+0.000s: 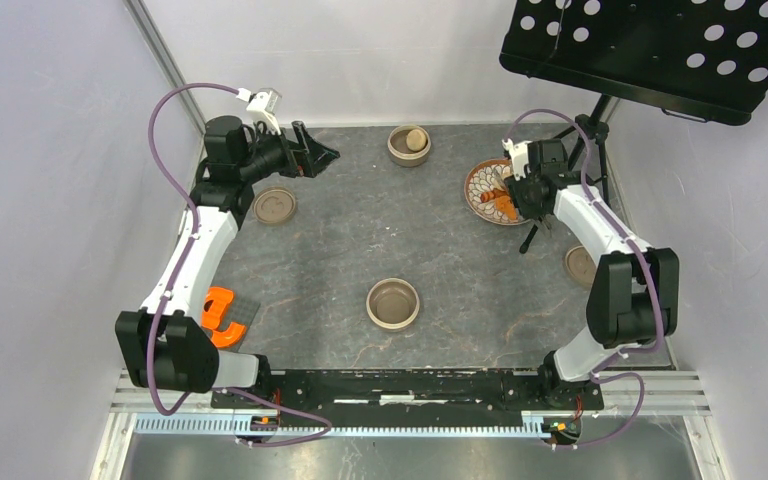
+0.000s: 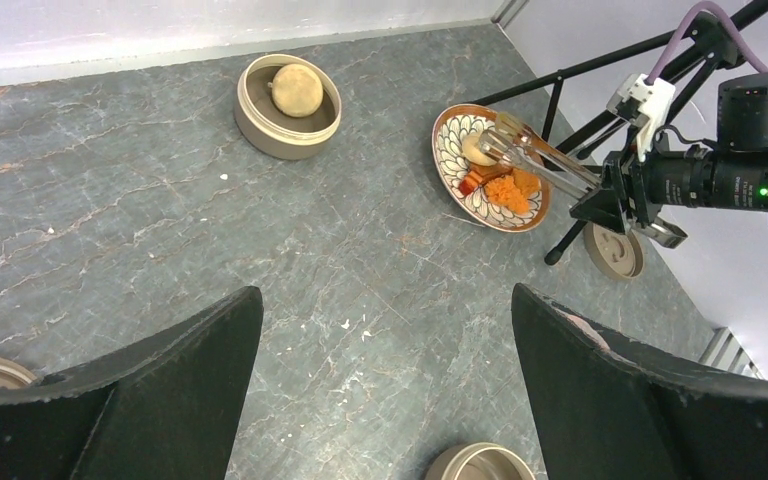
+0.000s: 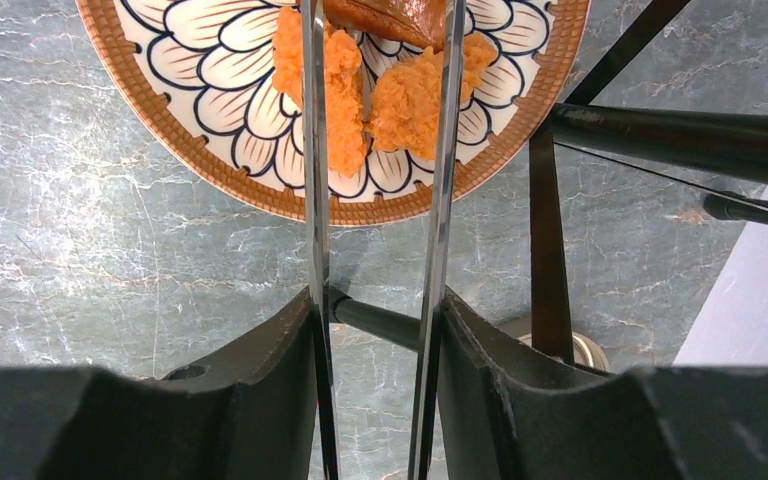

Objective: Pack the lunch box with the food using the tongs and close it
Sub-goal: Pick up the fake food from the plate, then place the fake food in the packing box.

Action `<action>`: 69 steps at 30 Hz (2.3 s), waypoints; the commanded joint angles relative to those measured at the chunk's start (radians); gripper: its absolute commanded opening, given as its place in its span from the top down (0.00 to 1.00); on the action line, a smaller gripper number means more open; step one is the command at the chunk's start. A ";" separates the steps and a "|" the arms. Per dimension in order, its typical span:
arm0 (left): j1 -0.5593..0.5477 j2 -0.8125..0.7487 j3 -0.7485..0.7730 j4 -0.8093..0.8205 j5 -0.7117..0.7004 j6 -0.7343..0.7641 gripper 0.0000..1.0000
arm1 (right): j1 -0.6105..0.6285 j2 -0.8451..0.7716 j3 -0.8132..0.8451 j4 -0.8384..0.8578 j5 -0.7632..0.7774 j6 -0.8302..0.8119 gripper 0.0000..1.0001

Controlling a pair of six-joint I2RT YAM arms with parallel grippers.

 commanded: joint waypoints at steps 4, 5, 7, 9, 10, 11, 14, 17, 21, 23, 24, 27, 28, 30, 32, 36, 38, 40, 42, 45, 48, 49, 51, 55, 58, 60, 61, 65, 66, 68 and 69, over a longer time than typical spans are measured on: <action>0.004 -0.031 0.003 0.038 0.023 -0.001 0.00 | -0.023 0.035 0.056 -0.027 0.000 0.031 0.54; 0.004 -0.031 0.003 0.038 0.022 0.001 0.00 | -0.025 0.038 0.055 -0.029 -0.001 0.031 0.55; 0.005 -0.029 0.005 0.039 0.020 0.001 0.00 | -0.029 0.041 0.054 -0.034 -0.008 0.034 0.58; 0.005 -0.027 0.008 0.038 0.020 0.000 0.00 | -0.033 0.043 0.054 -0.038 -0.013 0.037 0.61; 0.005 -0.026 0.009 0.038 0.019 -0.001 0.00 | -0.032 0.044 0.054 -0.038 -0.015 0.037 0.64; 0.005 -0.023 0.010 0.038 0.019 -0.001 0.00 | -0.034 0.042 0.056 -0.040 -0.015 0.037 0.66; 0.005 -0.017 0.016 0.037 0.020 -0.001 0.00 | -0.036 0.039 0.057 -0.043 -0.015 0.039 0.74; 0.005 -0.013 0.024 0.036 0.019 0.000 0.00 | -0.039 0.033 0.057 -0.048 -0.017 0.040 0.84; 0.004 -0.005 0.032 0.034 0.022 -0.002 0.00 | -0.039 0.016 0.058 -0.047 -0.025 0.041 0.98; 0.005 -0.002 0.034 0.034 0.023 -0.003 0.00 | -0.040 0.005 0.059 -0.043 -0.037 0.039 1.00; 0.005 -0.001 0.036 0.034 0.025 -0.005 0.00 | -0.039 -0.003 0.060 -0.039 -0.045 0.036 1.00; 0.005 0.002 0.038 0.032 0.027 -0.004 0.00 | -0.039 -0.030 0.053 -0.013 -0.077 0.026 1.00; 0.005 0.001 0.039 0.031 0.028 -0.004 0.00 | -0.039 -0.039 0.050 -0.001 -0.089 0.023 1.00; 0.005 0.000 0.038 0.029 0.030 -0.002 0.00 | -0.038 -0.056 0.049 0.017 -0.112 0.010 1.00; 0.005 0.001 0.038 0.029 0.030 -0.002 0.00 | -0.037 -0.067 0.055 0.033 -0.143 -0.002 1.00; 0.005 0.002 0.039 0.029 0.031 -0.003 0.00 | -0.032 -0.063 0.089 0.058 -0.204 -0.041 1.00; 0.005 0.004 0.040 0.032 0.033 -0.005 0.00 | -0.028 -0.054 0.111 0.070 -0.250 -0.050 1.00; 0.005 0.005 0.040 0.032 0.032 -0.007 0.00 | -0.011 -0.044 0.136 0.094 -0.287 -0.053 1.00; 0.005 0.001 0.040 0.031 0.030 -0.004 0.00 | 0.020 -0.025 0.164 0.119 -0.308 -0.052 1.00; 0.005 -0.003 0.041 0.024 0.022 0.008 0.00 | 0.076 0.004 0.200 0.174 -0.323 -0.044 1.00; 0.005 -0.005 0.042 0.019 0.015 0.015 0.00 | 0.149 0.046 0.243 0.238 -0.317 -0.046 1.00; 0.005 -0.005 0.043 0.018 0.014 0.016 0.00 | 0.170 0.063 0.263 0.251 -0.312 -0.051 1.00; 0.005 -0.005 0.041 0.018 0.013 0.016 0.00 | 0.200 0.102 0.295 0.279 -0.306 -0.050 1.00; 0.005 -0.005 0.041 0.018 0.008 0.016 0.00 | 0.233 0.190 0.358 0.312 -0.293 -0.038 1.00; 0.006 -0.007 0.041 0.018 0.005 0.019 0.00 | 0.246 0.240 0.392 0.328 -0.287 -0.017 1.00; 0.007 -0.007 0.041 0.019 0.003 0.020 0.00 | 0.252 0.269 0.400 0.344 -0.288 0.000 1.00; 0.008 -0.007 0.040 0.019 0.003 0.020 0.00 | 0.254 0.282 0.404 0.348 -0.291 0.009 1.00; 0.011 -0.012 0.038 0.014 -0.002 0.024 0.00 | 0.262 0.340 0.428 0.363 -0.285 0.035 1.00; 0.013 -0.015 0.040 0.011 -0.003 0.028 0.00 | 0.264 0.352 0.430 0.367 -0.282 0.037 1.00; 0.015 -0.020 0.038 0.002 -0.006 0.037 0.00 | 0.267 0.371 0.431 0.378 -0.272 0.035 1.00; 0.016 -0.022 0.037 0.000 -0.007 0.039 0.00 | 0.269 0.381 0.432 0.386 -0.269 0.033 1.00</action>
